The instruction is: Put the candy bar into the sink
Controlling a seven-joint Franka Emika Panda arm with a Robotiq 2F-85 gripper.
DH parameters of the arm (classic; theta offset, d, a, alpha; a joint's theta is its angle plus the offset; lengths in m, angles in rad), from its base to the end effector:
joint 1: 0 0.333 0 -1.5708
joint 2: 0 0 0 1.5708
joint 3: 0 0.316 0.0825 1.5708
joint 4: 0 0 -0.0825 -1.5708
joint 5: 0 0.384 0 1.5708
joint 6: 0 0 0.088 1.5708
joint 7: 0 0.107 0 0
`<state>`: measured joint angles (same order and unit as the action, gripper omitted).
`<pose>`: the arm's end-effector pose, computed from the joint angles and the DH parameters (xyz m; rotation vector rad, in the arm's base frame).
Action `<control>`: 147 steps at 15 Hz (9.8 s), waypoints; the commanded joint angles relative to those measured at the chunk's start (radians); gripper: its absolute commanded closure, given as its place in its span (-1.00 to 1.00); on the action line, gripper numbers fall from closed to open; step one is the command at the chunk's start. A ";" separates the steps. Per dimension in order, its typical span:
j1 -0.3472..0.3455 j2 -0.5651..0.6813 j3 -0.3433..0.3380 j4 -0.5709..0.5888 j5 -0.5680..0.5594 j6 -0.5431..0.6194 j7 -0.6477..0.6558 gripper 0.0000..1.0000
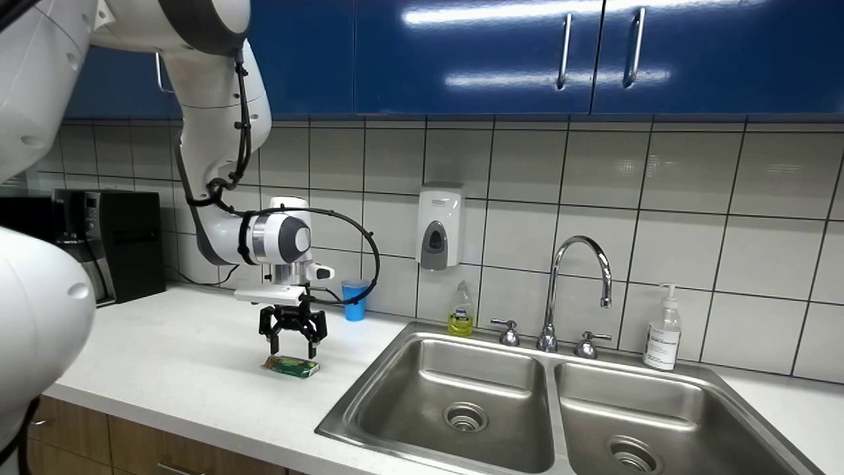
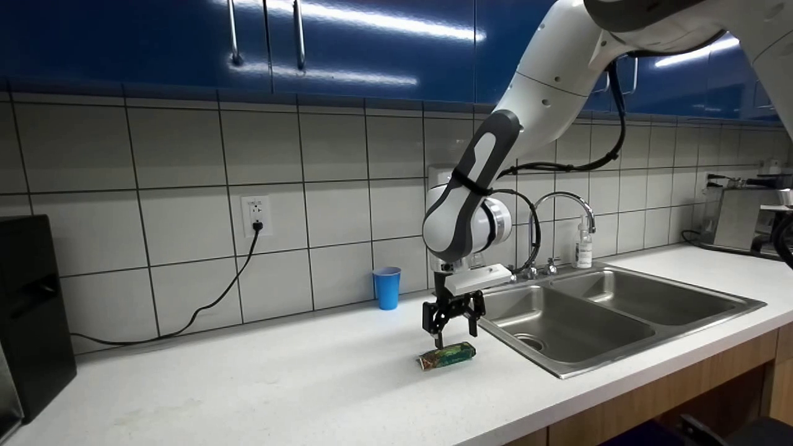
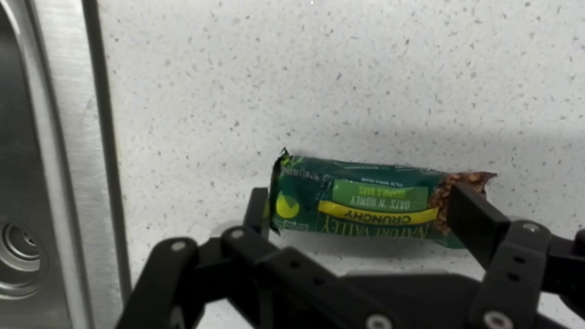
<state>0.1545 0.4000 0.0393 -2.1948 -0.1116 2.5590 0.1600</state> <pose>0.5425 0.1085 0.1969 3.0855 0.1935 -0.0409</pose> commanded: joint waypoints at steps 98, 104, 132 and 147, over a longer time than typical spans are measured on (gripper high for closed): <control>-0.130 0.118 0.149 0.104 -0.063 -0.048 -1.362 -1.00; -0.136 0.127 0.153 0.113 -0.057 -0.052 -1.368 -1.00; -0.118 0.110 0.125 0.124 -0.074 -0.082 -1.311 0.71; -0.132 -0.076 0.109 -0.011 0.006 -0.087 -1.126 0.71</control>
<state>0.0335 0.4040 0.1524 -2.1458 -0.1526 2.4880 -1.0621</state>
